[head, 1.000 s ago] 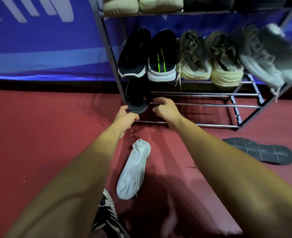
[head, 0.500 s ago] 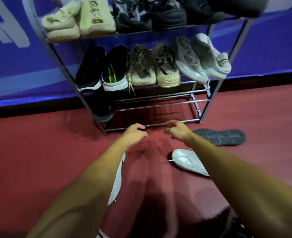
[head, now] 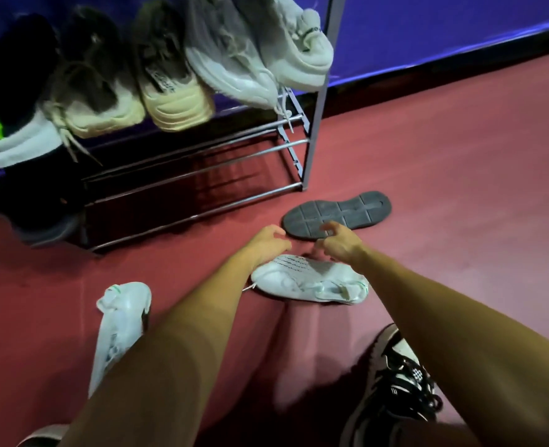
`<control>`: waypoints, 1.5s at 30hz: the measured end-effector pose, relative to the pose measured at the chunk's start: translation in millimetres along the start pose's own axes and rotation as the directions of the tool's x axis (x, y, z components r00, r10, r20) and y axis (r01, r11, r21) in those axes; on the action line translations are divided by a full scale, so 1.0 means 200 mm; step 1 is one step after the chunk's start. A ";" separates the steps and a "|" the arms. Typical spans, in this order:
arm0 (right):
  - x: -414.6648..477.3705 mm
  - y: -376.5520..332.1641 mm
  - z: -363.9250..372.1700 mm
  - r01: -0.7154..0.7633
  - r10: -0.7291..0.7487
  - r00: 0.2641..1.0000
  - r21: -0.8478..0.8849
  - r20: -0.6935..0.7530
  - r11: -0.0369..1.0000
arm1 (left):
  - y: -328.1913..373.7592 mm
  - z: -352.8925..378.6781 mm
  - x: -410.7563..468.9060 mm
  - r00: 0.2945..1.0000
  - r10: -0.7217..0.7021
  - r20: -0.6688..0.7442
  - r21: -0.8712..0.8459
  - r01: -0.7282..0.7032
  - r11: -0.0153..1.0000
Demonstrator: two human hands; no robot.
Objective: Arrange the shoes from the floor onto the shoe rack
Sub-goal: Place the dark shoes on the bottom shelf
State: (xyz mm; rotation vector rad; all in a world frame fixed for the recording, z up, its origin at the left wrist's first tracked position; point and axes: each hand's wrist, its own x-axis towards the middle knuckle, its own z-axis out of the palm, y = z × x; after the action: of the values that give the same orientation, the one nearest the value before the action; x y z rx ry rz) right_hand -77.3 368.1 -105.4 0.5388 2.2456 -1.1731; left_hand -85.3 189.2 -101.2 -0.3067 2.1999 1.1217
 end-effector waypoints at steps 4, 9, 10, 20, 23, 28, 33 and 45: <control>0.12 0.08 -0.02 -0.056 0.062 0.996 0.095 -0.066 0.994 | 0.06 0.09 0.15 0.999 -0.046 -0.010 0.004 0.046 0.999; 0.22 0.15 0.02 -0.077 0.098 0.990 0.196 -0.098 0.978 | 0.07 0.13 0.33 0.996 -0.050 -0.077 0.043 0.053 0.998; 0.22 0.16 0.02 -0.068 0.093 0.990 0.215 -0.108 0.974 | 0.08 0.14 0.35 0.997 -0.043 -0.068 0.037 0.046 0.998; 0.21 0.12 0.07 -0.024 0.085 0.976 0.291 -0.199 0.957 | 0.04 0.12 0.30 0.987 -0.128 -0.102 0.028 0.131 0.991; 0.10 0.01 0.09 -0.002 0.051 0.967 0.195 -0.249 0.981 | -0.02 0.06 0.26 0.980 -0.145 -0.137 -0.045 0.140 0.989; -0.09 -0.18 0.18 0.078 -0.062 0.966 0.055 -0.250 0.995 | -0.07 -0.16 0.02 0.969 -0.105 -0.224 -0.132 0.077 0.988; -0.26 -0.42 0.29 0.174 -0.157 0.959 0.052 -0.236 0.983 | -0.05 -0.43 -0.29 0.935 -0.027 -0.354 -0.222 -0.056 0.973; -0.51 -0.92 0.46 0.356 -0.362 0.932 -0.183 -0.002 0.916 | -0.37 -0.80 -0.73 0.925 -0.028 -0.380 -0.319 -0.102 0.942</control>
State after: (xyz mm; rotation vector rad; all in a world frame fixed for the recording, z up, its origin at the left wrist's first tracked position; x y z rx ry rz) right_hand -78.4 181.1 28.5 0.0736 2.5229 -1.1181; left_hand -8.7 6.1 13.6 -0.6821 2.3411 1.5700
